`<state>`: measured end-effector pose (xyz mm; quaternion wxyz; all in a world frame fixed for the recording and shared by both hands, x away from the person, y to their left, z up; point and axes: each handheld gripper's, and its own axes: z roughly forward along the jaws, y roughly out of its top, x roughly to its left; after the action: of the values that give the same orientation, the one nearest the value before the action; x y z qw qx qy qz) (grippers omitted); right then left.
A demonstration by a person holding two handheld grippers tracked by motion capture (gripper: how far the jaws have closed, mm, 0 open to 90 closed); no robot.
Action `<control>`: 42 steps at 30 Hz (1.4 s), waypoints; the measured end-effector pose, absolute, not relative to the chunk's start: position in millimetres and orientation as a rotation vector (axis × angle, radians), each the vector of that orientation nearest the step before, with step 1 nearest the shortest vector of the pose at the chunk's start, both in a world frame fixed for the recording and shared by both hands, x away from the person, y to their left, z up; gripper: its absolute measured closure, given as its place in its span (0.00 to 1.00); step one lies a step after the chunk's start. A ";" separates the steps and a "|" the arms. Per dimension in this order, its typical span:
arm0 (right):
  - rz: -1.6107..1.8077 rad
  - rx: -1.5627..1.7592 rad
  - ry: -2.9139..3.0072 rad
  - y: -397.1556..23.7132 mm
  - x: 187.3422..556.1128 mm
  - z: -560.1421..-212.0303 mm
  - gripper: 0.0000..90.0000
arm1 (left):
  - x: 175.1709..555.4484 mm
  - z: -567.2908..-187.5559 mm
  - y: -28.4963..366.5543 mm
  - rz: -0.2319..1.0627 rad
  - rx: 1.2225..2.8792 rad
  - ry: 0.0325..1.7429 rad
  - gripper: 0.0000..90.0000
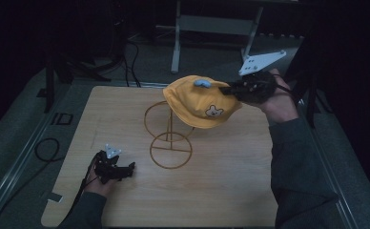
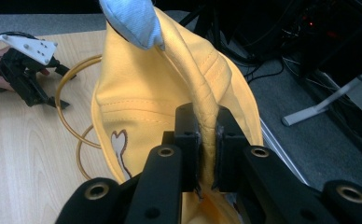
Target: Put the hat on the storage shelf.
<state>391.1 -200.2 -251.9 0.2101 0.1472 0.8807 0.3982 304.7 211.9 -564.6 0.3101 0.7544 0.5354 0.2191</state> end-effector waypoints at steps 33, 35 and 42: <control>1.094 0.270 2.543 -103.8 405.3 -254.3 0.88 | 305.2 -564.6 211.7 0.580 1.993 1.410 0.10; 1.084 0.253 2.556 -94.4 406.3 -258.2 0.88 | 305.2 -564.7 211.6 0.580 1.991 1.411 0.10; 1.054 0.234 2.579 -71.9 409.0 -266.7 0.87 | 305.2 -564.5 211.9 0.579 1.995 1.409 0.10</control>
<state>409.0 -71.9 -266.7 0.1719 0.0824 0.9087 0.3713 305.2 211.9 -564.5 0.3104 0.7556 0.5334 0.2193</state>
